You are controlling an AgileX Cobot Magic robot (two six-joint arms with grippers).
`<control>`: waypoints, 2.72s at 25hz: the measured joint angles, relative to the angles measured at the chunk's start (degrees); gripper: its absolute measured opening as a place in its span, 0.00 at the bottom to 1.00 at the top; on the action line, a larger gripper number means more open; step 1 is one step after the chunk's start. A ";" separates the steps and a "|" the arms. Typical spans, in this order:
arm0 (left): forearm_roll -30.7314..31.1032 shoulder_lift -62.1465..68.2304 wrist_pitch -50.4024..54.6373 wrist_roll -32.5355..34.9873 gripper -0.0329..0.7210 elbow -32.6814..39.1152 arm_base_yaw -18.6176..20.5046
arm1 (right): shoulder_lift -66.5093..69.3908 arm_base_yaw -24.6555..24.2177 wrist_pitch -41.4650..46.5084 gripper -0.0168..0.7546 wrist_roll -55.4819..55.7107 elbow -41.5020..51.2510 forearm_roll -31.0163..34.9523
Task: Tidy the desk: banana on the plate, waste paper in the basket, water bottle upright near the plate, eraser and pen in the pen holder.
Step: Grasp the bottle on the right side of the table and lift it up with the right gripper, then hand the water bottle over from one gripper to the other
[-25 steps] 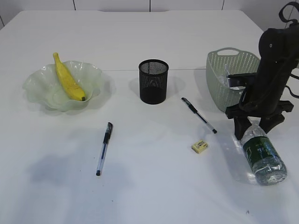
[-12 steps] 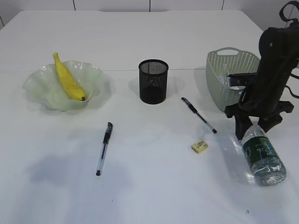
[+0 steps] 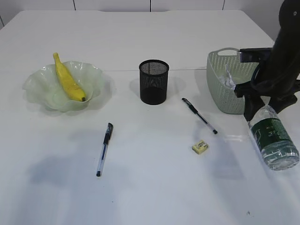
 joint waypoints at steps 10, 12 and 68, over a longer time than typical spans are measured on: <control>-0.10 0.00 0.00 0.00 0.70 0.00 0.00 | -10.78 0.00 2.41 0.56 -0.68 0.23 0.12; -0.10 0.00 0.00 0.00 0.70 0.00 0.00 | -13.47 0.00 2.28 0.56 -0.68 1.23 0.33; 0.12 0.05 -6.61 0.00 0.70 0.00 0.00 | -38.30 8.58 -7.09 0.55 -106.06 34.24 89.54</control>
